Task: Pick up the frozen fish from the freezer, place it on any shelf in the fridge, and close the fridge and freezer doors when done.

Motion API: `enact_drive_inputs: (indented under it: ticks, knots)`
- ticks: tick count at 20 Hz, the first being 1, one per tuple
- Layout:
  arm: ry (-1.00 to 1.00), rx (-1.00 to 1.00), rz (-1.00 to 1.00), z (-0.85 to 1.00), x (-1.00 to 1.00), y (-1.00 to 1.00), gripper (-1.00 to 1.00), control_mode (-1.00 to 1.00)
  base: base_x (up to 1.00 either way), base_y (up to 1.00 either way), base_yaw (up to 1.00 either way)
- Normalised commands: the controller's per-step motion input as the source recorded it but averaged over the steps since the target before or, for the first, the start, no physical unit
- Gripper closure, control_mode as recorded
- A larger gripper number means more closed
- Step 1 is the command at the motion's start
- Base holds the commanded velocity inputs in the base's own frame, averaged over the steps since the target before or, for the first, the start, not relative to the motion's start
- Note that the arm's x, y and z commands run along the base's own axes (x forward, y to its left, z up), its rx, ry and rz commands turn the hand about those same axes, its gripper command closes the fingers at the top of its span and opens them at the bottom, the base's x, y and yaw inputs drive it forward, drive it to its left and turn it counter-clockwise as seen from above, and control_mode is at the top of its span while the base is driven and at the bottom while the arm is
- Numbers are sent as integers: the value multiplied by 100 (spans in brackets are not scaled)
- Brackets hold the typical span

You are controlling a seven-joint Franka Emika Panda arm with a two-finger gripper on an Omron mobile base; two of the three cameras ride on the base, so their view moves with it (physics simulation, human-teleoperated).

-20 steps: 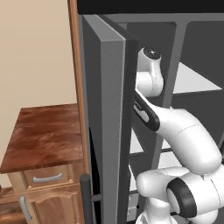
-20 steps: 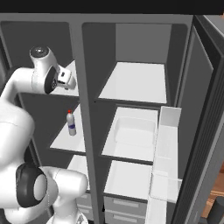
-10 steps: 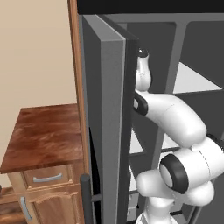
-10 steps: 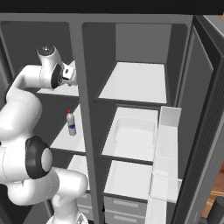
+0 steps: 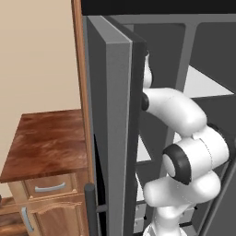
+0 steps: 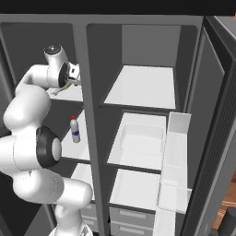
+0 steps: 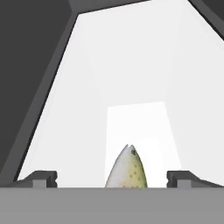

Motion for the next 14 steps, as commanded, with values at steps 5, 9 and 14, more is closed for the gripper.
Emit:
enact_drive_inputs:
  ticks: [5, 9, 14]
  knots:
    - [0, 0, 0, -88, -13, -10, 100, -100, 0, 0, 0]
    - [-3, 0, 0, -59, -14, -27, 100, -100, 0, 0, 0]
    - [-1, 0, 0, -6, 0, -2, 100, -100, 0, 0, 0]
